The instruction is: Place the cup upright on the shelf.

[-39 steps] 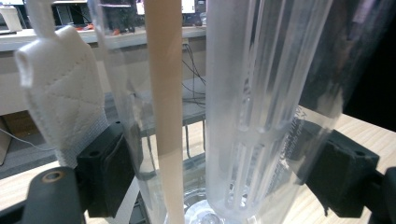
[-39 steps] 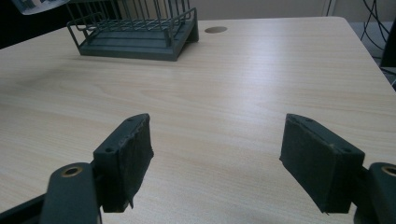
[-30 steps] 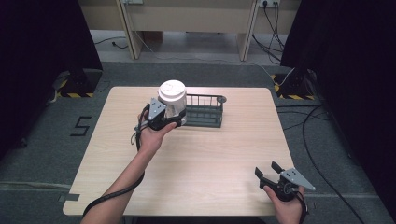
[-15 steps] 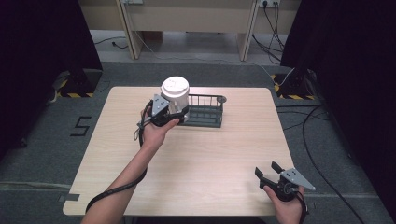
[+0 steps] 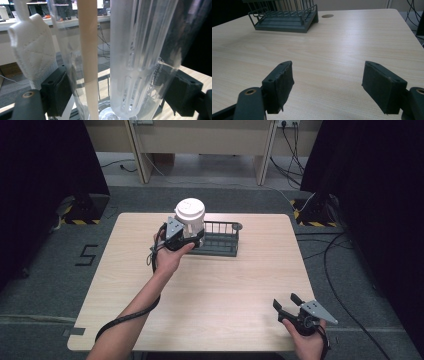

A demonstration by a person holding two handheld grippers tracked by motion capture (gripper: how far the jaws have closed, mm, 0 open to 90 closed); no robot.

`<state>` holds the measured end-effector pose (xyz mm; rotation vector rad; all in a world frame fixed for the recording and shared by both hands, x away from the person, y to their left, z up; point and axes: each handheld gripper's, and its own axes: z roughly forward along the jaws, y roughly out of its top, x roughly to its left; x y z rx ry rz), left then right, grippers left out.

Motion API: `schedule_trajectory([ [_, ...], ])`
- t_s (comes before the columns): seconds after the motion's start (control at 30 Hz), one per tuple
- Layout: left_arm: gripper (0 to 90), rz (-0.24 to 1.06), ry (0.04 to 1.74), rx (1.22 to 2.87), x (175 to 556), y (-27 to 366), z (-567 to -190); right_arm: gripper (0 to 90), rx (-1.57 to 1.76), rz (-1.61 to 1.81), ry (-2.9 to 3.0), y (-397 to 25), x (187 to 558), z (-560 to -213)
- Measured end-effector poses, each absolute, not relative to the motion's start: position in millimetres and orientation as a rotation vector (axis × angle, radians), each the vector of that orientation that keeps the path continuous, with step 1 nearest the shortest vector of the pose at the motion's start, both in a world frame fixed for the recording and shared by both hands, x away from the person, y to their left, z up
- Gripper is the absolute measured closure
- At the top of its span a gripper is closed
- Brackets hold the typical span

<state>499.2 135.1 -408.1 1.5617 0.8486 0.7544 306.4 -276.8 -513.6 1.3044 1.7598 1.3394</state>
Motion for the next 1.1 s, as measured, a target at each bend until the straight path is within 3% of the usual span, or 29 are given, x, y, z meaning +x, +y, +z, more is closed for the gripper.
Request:
schedule_trajectory([
  [1.1,17.7,0.760,0.853,1.549,526,113,-396,25.4,1.314,1.349,1.760,-278,307,-514],
])
